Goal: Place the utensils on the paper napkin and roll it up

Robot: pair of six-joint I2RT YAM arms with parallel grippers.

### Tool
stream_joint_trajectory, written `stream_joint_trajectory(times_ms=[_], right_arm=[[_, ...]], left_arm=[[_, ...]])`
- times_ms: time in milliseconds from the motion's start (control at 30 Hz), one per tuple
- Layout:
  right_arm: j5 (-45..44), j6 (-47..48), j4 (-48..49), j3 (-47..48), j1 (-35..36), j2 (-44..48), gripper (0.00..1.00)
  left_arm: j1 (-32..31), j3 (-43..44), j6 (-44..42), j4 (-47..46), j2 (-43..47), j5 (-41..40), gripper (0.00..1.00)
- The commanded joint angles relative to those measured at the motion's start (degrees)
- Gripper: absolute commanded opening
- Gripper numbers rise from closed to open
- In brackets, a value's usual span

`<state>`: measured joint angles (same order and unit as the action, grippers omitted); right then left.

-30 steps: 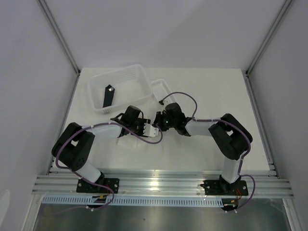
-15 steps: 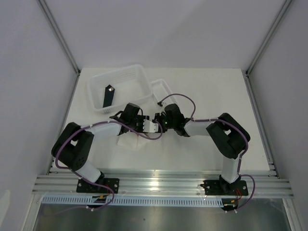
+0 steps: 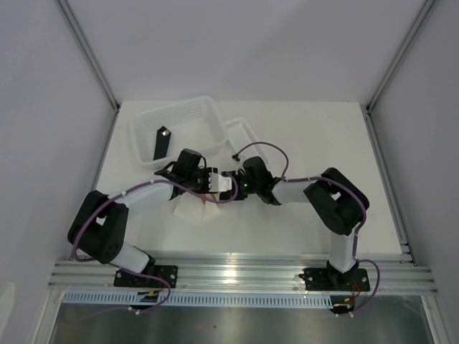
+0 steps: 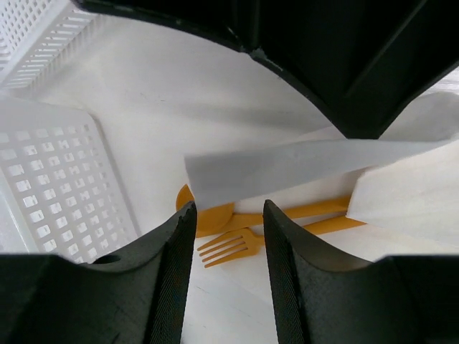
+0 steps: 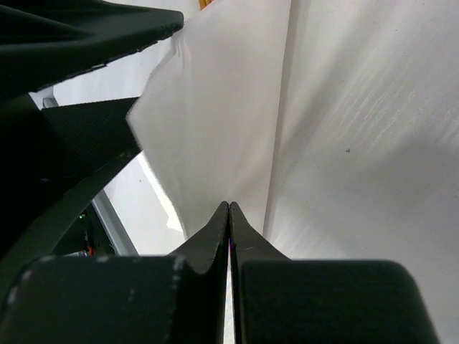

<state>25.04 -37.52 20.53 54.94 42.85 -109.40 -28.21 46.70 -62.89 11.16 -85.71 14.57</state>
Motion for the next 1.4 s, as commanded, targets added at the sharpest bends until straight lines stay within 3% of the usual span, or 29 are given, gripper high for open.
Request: stream_joint_trajectory(times_ms=[0, 133, 433, 767, 1033, 1367], right_arm=[[0.3, 1.0, 1.4, 1.8, 0.9, -0.6, 0.0], [0.0, 3.1, 0.3, 3.0, 1.3, -1.3, 0.0], [0.0, 5.6, -0.4, 6.1, 1.6, -3.4, 0.0], [1.8, 6.0, -1.1, 8.3, 3.6, -7.1, 0.0], [1.4, 7.0, -2.3, 9.6, 4.1, -8.4, 0.0], [-0.1, 7.6, -4.1, 10.6, 4.5, -7.9, 0.0]], left_arm=[[2.1, 2.2, 2.1, 3.3, 2.5, 3.5, 0.46], [5.9, 3.0, 5.8, 5.6, 3.7, 8.5, 0.47], [9.0, 2.7, 13.8, 5.3, 4.2, 11.6, 0.57], [11.9, 5.2, 22.7, 6.8, 2.7, 11.2, 0.61], [11.9, 6.0, 25.0, 6.2, -0.6, 9.8, 0.65], [11.8, 11.7, 28.7, 15.8, -6.9, 7.8, 0.64]])
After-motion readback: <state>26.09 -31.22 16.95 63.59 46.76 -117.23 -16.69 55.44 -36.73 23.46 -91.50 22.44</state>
